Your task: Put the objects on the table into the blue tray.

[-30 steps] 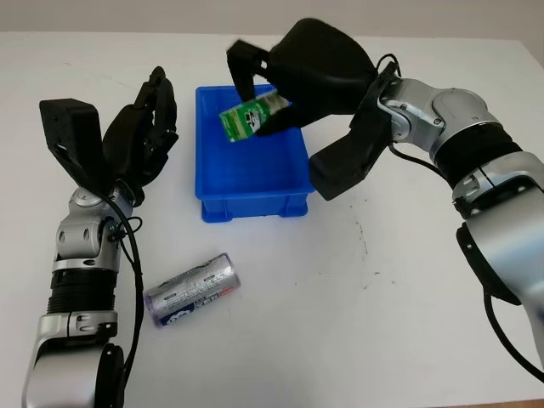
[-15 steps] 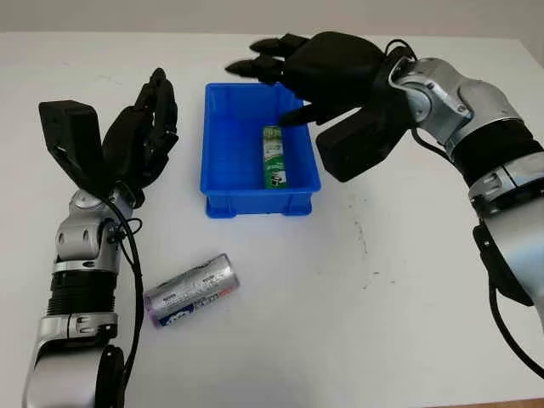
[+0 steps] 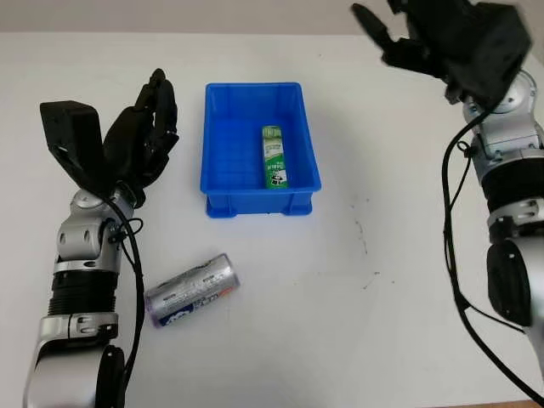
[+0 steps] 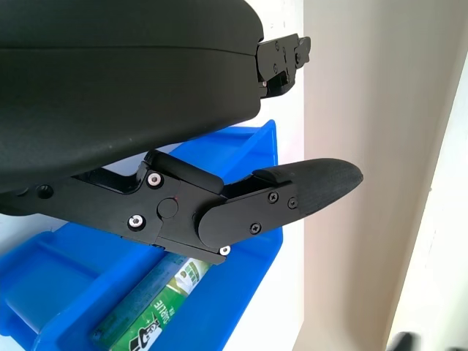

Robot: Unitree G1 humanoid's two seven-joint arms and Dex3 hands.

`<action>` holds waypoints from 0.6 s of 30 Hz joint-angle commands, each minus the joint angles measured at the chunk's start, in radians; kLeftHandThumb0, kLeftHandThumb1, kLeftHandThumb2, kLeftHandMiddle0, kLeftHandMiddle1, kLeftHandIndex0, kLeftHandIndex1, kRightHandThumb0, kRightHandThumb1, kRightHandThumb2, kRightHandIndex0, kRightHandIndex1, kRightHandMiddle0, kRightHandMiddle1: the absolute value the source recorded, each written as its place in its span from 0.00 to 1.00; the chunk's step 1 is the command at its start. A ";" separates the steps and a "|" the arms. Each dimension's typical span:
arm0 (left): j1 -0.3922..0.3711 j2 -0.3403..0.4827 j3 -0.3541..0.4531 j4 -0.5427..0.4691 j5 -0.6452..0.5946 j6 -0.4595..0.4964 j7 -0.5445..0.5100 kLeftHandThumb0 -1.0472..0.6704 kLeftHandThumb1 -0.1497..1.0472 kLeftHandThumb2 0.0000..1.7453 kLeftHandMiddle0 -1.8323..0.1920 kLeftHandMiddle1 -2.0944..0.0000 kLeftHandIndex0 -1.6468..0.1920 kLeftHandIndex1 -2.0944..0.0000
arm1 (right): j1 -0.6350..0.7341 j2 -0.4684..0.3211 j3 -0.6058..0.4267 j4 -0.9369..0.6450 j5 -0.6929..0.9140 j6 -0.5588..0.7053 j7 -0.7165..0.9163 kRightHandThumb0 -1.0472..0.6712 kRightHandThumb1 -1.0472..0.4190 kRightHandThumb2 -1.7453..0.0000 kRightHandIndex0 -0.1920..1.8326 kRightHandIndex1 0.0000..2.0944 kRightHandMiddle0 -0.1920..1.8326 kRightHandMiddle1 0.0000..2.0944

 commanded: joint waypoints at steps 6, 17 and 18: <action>0.002 0.019 0.008 0.012 0.000 -0.016 -0.022 0.20 1.00 0.40 1.00 1.00 1.00 1.00 | 0.211 0.030 -0.091 -0.163 0.074 0.118 -0.058 0.12 0.00 0.59 0.00 0.00 0.00 0.00; -0.013 0.025 -0.002 0.033 0.007 -0.023 -0.031 0.22 1.00 0.42 1.00 1.00 1.00 1.00 | 0.438 0.131 -0.167 -0.442 0.149 0.243 -0.185 0.16 0.00 0.58 0.00 0.00 0.00 0.00; -0.014 0.026 -0.003 0.033 0.008 -0.023 -0.031 0.22 1.00 0.42 1.00 1.00 1.00 1.00 | 0.442 0.135 -0.167 -0.450 0.150 0.249 -0.187 0.16 0.00 0.58 0.00 0.00 0.00 0.00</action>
